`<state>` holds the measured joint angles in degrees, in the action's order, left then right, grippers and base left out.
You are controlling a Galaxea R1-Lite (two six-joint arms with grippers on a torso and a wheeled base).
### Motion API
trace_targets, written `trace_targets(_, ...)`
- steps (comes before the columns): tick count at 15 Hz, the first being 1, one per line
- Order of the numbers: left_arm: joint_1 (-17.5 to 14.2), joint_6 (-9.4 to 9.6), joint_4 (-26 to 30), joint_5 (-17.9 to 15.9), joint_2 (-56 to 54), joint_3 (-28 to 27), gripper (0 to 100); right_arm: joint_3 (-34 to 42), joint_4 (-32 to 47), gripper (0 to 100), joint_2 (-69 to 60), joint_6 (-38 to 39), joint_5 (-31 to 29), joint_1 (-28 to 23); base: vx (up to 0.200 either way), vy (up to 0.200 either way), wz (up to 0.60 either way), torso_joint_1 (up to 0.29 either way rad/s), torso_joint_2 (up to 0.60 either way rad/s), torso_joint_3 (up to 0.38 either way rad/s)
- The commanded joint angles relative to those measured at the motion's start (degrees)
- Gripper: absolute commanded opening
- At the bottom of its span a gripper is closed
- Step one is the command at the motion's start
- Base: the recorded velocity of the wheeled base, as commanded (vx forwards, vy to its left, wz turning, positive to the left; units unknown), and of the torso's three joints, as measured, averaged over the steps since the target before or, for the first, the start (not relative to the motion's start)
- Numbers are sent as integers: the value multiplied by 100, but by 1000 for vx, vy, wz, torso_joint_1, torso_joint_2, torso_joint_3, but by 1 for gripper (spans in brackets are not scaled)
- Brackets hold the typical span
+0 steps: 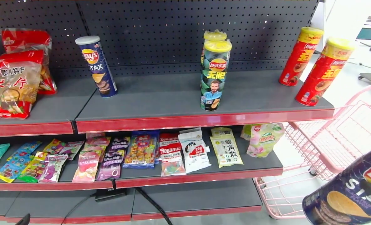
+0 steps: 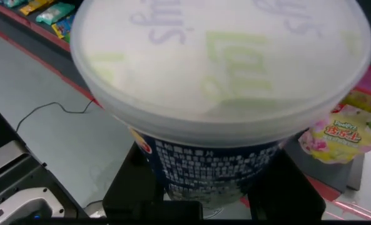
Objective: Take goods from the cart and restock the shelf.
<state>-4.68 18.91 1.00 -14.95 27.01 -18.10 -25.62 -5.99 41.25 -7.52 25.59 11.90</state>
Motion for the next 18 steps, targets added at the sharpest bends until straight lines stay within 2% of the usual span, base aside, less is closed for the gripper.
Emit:
trace_targets(1,2,-1,6,0,6,0,100,-74,10,0,129,-4,8,137,0,0,0,0,0,0)
trace_targets(9,2,-1,6,0,6,9,100,-22,10,0,164,-4,-1,155,0,0,0,0,0,0)
trace_targets(18,2,-1,6,0,6,26,100,58,10,0,137,-12,8,155,0,200,0,3,1,2)
